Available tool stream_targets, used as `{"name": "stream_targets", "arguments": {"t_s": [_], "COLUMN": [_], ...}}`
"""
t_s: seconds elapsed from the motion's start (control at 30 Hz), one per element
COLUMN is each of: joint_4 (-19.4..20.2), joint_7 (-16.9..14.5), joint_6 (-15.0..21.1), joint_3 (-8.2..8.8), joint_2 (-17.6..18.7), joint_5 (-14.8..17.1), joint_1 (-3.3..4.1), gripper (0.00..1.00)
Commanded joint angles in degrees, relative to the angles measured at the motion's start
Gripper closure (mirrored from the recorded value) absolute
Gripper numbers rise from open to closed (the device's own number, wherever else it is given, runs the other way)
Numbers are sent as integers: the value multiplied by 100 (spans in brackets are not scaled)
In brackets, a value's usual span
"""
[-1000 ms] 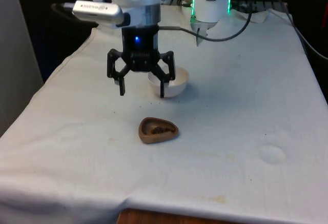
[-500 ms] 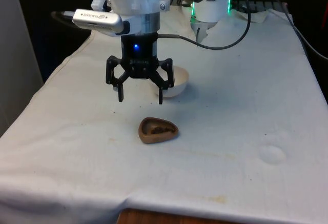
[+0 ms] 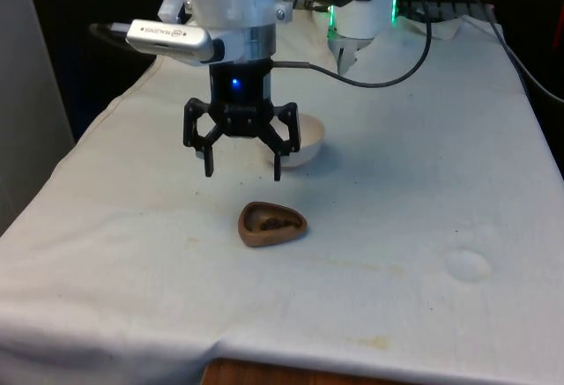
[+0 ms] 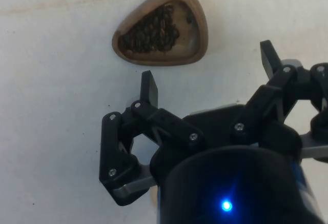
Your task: Pour the coffee beans from the cup into the bowl.
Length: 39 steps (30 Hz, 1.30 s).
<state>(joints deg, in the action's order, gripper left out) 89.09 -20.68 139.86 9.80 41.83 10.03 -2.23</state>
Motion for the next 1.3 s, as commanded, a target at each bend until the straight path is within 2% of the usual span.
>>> {"name": "stream_targets", "arguments": {"t_s": [0.0,0.23,0.27,0.3,0.43,0.53,0.57,0.6,0.8,0.83,0.87,1.07,1.1,1.13,1.27], "joint_4": [-17,-126,-74,-178,-304,-384,-344,-424,-504,-435,-516,-722,-642,-756,-911], "joint_7": [-23,-57,0,-80,-160,-212,-178,-235,-321,-286,-332,-390,-350,-395,-407], "joint_6": [11,11,6,0,-34,-63,-17,-80,-149,-74,-160,-338,-246,-367,-481], "joint_3": [-23,-52,0,-57,-40,-23,23,-11,-6,40,0,6,46,6,6], "joint_2": [29,172,120,218,321,384,367,407,458,418,464,607,556,630,733], "joint_5": [23,63,11,92,201,281,252,315,401,378,413,476,447,476,481], "joint_1": [-17,-86,-34,-103,-126,-126,-80,-126,-138,-92,-143,-166,-120,-172,-183], "gripper": [0,0,0,0,0,0,0,0,0,0,0,0,0,0,0]}}
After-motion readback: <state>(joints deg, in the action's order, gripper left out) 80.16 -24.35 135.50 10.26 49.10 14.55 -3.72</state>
